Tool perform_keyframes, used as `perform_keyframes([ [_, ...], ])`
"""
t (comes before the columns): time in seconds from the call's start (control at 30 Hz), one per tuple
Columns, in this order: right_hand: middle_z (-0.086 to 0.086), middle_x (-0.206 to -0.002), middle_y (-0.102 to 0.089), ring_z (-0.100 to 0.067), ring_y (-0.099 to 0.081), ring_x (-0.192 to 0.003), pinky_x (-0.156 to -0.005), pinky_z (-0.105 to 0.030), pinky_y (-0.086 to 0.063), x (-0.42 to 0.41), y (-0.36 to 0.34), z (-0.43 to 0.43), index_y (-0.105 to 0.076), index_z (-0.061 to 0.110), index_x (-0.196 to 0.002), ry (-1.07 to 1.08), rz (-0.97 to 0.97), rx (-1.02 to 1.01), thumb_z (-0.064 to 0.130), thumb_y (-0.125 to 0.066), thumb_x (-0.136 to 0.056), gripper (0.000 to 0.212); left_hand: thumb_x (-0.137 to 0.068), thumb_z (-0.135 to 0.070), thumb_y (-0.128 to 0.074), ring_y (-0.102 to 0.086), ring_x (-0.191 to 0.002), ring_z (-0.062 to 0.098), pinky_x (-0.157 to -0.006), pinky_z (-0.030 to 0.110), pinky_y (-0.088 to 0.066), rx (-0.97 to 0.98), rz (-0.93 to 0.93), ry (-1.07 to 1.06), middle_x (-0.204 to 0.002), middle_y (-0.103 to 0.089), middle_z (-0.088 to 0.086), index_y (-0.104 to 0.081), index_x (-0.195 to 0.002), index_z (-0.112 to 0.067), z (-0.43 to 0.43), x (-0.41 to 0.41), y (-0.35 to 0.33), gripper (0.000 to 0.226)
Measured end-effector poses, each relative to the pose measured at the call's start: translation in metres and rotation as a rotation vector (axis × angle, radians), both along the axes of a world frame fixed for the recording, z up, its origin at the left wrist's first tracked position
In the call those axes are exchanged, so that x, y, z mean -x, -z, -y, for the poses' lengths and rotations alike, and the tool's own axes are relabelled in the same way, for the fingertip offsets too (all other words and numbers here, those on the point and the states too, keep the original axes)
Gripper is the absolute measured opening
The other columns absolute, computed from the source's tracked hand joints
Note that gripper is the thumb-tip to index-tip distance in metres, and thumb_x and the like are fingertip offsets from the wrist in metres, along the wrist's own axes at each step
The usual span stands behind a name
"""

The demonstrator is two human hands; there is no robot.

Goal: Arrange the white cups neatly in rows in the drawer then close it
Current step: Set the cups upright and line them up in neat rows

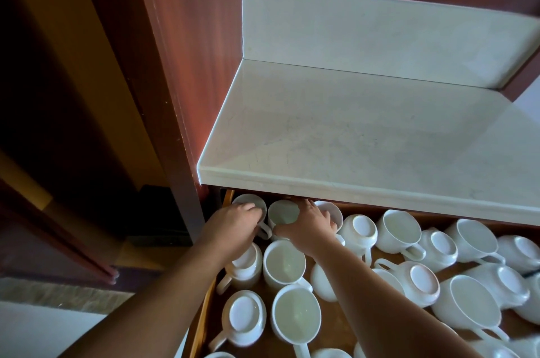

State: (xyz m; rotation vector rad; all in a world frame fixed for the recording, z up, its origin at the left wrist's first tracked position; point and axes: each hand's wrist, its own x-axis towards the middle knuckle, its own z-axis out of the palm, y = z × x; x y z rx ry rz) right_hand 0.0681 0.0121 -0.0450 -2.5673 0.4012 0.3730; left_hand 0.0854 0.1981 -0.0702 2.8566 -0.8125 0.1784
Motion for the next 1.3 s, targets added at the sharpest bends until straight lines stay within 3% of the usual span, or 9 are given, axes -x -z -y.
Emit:
perform_keyframes([
  [0.13,0.011,-0.143,-0.051,-0.029,-0.041,-0.129,-0.103,-0.045,-0.032,0.005,0.003,0.005,-0.034,0.042,-0.146,-0.032,0.039,0.006,0.058,-0.075,-0.072,0.086,-0.085,-0.015,-0.070,-0.055,-0.063,0.019,-0.052,0.030,-0.030,-0.024,-0.008,-0.004,-0.074,-0.040,-0.009,-0.037,-0.073,-0.025,-0.001,-0.002,0.002,0.037],
  [0.23,0.011,-0.145,-0.050,-0.029,-0.040,-0.131,-0.103,-0.045,-0.030,0.006,0.002,0.006,-0.034,0.040,-0.147,-0.052,0.049,0.021,0.056,-0.073,-0.077,0.082,-0.087,-0.019,-0.072,-0.058,-0.066,0.018,-0.053,0.029,-0.031,-0.045,-0.005,-0.006,-0.076,-0.046,-0.008,-0.037,-0.075,-0.027,-0.001,-0.002,0.004,0.038],
  [0.63,0.009,-0.158,-0.037,-0.029,-0.035,-0.138,-0.112,-0.045,-0.029,0.010,0.004,0.013,-0.025,0.034,-0.156,-0.143,0.105,0.055,0.062,-0.068,-0.081,0.091,-0.095,-0.020,-0.066,-0.061,-0.085,0.017,-0.063,0.028,-0.034,-0.062,-0.006,-0.049,-0.095,-0.058,-0.004,-0.052,-0.090,-0.024,0.003,0.000,-0.002,0.015],
  [0.77,0.008,-0.155,-0.041,-0.023,-0.029,-0.142,-0.117,-0.037,-0.027,0.021,0.000,0.032,-0.040,0.033,-0.152,-0.189,0.197,0.043,0.045,-0.067,-0.088,0.071,-0.091,-0.022,-0.071,-0.065,-0.087,0.019,-0.062,0.031,-0.046,-0.062,-0.041,-0.049,-0.094,-0.061,-0.004,-0.049,-0.084,-0.026,0.005,-0.003,-0.003,0.023],
  [0.83,0.008,-0.149,-0.047,-0.020,-0.034,-0.137,-0.113,-0.033,-0.030,0.026,-0.002,0.044,-0.052,0.031,-0.144,-0.189,0.228,0.076,0.039,-0.064,-0.091,0.054,-0.075,-0.021,-0.084,-0.067,-0.081,0.020,-0.063,0.032,-0.052,-0.109,-0.031,-0.005,-0.085,-0.064,-0.003,-0.062,-0.080,-0.022,0.005,-0.003,-0.006,0.023],
  [0.93,0.008,-0.140,-0.055,-0.020,-0.042,-0.127,-0.105,-0.032,-0.035,0.033,-0.004,0.054,-0.061,0.032,-0.134,-0.232,0.264,0.170,0.036,-0.060,-0.094,0.041,-0.049,-0.020,-0.096,-0.063,-0.060,0.019,-0.062,0.029,-0.054,-0.172,0.069,0.020,-0.064,-0.061,-0.006,-0.066,-0.067,-0.024,0.005,-0.004,-0.005,0.035],
  [1.03,0.006,-0.130,-0.060,-0.017,-0.051,-0.120,-0.098,-0.031,-0.045,0.035,-0.001,0.055,-0.065,0.032,-0.129,-0.274,0.276,0.175,0.032,-0.060,-0.094,0.035,-0.058,-0.023,-0.094,-0.059,-0.053,0.022,-0.053,0.029,-0.049,-0.159,0.058,-0.016,-0.060,-0.058,-0.006,-0.060,-0.071,-0.025,0.005,-0.004,0.002,0.037],
  [1.13,0.006,-0.125,-0.061,-0.016,-0.058,-0.110,-0.085,-0.032,-0.053,0.037,0.002,0.055,-0.067,0.031,-0.125,-0.232,0.275,0.125,0.031,-0.061,-0.093,0.032,-0.072,-0.022,-0.085,-0.061,-0.062,0.025,-0.053,0.032,-0.050,-0.124,0.044,-0.049,-0.068,-0.062,-0.004,-0.059,-0.083,-0.024,0.005,-0.003,0.003,0.028],
  [1.3,0.003,-0.123,-0.061,-0.017,-0.058,-0.112,-0.088,-0.031,-0.051,0.038,0.001,0.073,-0.069,0.025,-0.123,-0.116,0.287,0.066,0.027,-0.064,-0.092,0.032,-0.085,-0.034,-0.070,-0.061,-0.099,0.021,-0.082,0.039,-0.053,0.094,0.062,-0.036,-0.106,-0.063,-0.003,-0.062,-0.105,-0.022,0.023,0.006,-0.009,0.025],
])
